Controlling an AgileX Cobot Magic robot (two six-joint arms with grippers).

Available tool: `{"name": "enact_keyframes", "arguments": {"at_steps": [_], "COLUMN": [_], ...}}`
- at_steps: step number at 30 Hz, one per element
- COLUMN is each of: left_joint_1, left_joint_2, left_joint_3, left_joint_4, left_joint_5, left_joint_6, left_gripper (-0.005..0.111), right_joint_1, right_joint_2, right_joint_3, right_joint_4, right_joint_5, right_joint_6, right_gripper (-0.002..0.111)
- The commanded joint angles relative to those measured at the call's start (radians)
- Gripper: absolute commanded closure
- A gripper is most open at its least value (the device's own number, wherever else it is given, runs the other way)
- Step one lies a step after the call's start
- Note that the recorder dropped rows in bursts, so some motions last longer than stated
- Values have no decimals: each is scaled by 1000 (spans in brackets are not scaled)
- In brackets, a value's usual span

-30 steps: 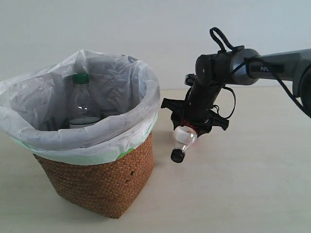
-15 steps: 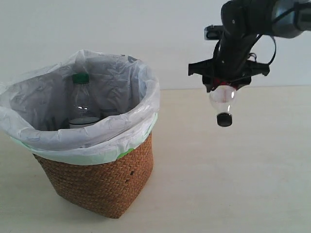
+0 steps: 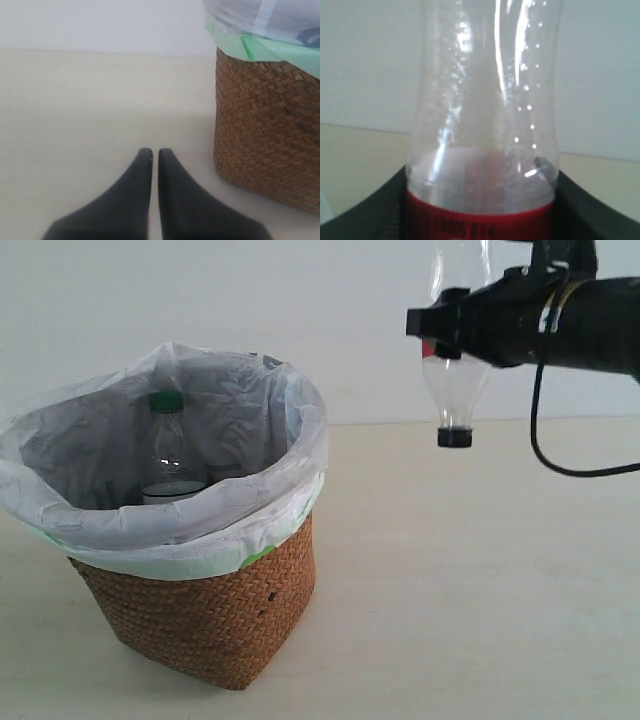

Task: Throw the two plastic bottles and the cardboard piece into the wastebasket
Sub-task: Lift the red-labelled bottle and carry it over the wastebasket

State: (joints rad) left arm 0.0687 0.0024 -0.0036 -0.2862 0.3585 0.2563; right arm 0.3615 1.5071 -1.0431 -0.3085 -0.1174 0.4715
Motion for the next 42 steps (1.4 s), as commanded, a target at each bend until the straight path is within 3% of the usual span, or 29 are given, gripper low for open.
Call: {"name": "enact_keyframes", "arguments": {"at_steps": [1,11,13,20,25,30,38,42], "left_joint_1": [3,3,3,3,3,3,3,3], "left_joint_2": [-2,-2,-2,-2,-2,-2,-2,-2], "left_joint_3": [4,4,4,4,4,4,4,4], "left_joint_4": [3,3,3,3,3,3,3,3], "left_joint_5": [1,1,1,1,1,1,1,1], "left_joint_6": [5,5,5,5,5,5,5,5], "left_gripper": [103,103,103,103,103,103,103,103], "right_joint_1": [-3,11,49,334,366,270,-78,-128], "right_joint_2": [-122,-169,-169,-169,-173,-182,-182,-180], "right_joint_3": [5,5,5,-24,-89,-104,-104,-104], "right_joint_4": [-11,-7,15,18,14,14,-59,-159], "right_joint_5": [-16,135,104,-134,-95,179,611,687], "right_joint_6": [-56,-66,-45,102,123,76,73,68], "right_gripper": [108,108,108,108,108,108,108,108]}}
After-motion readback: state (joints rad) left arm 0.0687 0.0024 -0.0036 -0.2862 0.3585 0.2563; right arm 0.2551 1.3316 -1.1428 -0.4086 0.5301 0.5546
